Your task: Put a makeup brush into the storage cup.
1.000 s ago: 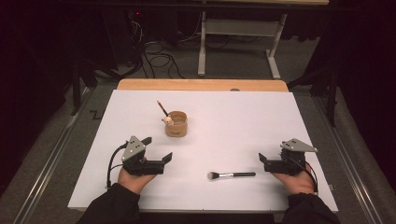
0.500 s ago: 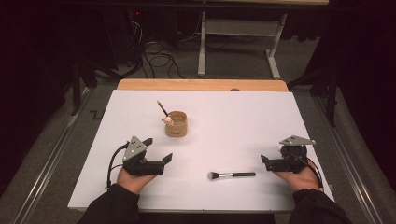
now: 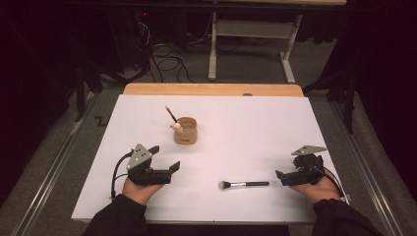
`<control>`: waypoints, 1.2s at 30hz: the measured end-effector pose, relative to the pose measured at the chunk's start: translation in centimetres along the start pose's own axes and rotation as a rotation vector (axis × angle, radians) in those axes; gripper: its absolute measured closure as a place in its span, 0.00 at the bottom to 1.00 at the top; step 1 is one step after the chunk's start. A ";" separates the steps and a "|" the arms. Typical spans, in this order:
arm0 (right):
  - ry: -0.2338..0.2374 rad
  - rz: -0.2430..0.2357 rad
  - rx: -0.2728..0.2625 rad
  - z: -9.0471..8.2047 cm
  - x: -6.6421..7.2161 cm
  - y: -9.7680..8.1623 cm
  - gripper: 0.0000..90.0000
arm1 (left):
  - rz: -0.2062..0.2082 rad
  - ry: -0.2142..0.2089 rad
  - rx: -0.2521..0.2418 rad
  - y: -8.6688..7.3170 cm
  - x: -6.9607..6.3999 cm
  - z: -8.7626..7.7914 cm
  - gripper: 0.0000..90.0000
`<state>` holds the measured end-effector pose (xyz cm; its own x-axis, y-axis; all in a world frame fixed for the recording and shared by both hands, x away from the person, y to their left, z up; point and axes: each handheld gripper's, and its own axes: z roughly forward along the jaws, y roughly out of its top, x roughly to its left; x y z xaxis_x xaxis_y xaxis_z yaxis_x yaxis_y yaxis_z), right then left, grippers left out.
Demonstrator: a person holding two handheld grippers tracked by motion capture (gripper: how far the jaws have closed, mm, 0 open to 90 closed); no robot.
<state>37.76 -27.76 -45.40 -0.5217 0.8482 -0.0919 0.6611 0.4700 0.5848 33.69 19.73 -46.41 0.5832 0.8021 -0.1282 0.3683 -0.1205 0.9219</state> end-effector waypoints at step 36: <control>0.069 -0.224 0.335 0.0 1.6 0.8 0.00 | 0.009 -0.006 0.001 0.0 -0.1 0.1 0.06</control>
<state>37.46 -26.03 -45.14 -0.7005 0.7025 -0.1260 0.6600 0.7048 0.2602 33.73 19.60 -46.44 0.5906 0.7976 -0.1224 0.3638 -0.1278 0.9227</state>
